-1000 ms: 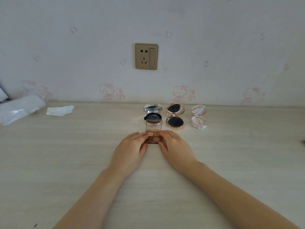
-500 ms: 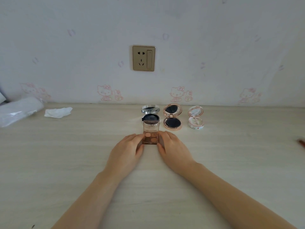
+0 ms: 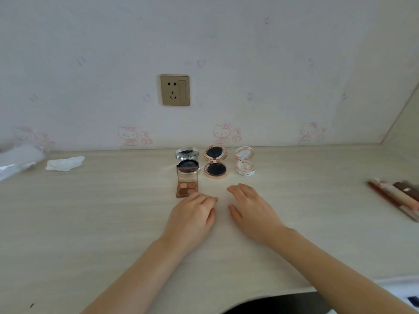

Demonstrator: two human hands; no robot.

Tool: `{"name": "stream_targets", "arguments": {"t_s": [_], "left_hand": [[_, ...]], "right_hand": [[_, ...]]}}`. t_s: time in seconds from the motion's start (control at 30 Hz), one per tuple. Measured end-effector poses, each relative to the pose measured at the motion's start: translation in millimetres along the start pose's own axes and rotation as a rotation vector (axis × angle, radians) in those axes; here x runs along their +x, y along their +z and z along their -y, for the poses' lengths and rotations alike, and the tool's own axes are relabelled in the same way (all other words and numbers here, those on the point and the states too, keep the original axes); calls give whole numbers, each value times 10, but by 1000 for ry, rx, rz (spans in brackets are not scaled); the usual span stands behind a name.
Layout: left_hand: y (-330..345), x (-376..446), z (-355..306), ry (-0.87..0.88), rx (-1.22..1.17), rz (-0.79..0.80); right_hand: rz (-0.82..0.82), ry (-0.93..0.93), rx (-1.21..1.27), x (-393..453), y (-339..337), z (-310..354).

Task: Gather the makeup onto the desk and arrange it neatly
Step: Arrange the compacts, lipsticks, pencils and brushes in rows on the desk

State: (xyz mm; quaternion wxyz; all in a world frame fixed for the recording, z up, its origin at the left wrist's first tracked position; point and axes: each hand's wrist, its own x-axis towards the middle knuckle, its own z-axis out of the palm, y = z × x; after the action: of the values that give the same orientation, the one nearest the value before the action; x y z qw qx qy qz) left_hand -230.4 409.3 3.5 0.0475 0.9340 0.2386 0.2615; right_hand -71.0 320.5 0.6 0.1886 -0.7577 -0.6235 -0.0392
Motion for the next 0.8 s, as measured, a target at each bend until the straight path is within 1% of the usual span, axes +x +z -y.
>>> {"name": "stream_targets", "arguments": {"t_s": [0.17, 0.33, 0.5, 0.67, 0.8], "left_hand": [[253, 162, -480, 61, -58, 47], [518, 364, -1029, 187, -121, 81], [817, 645, -1620, 303, -187, 87], [1082, 986, -2208, 404, -234, 55], [1269, 1266, -2571, 569, -203, 11]], "right_hand": [[-21, 86, -95, -421, -292, -479], [-48, 171, -228, -905, -612, -935], [-86, 282, -293, -1380, -942, -1425], [-115, 370, -343, -1775, -1237, -1922], [-150, 445, -360, -1975, -1387, -2274]]}}
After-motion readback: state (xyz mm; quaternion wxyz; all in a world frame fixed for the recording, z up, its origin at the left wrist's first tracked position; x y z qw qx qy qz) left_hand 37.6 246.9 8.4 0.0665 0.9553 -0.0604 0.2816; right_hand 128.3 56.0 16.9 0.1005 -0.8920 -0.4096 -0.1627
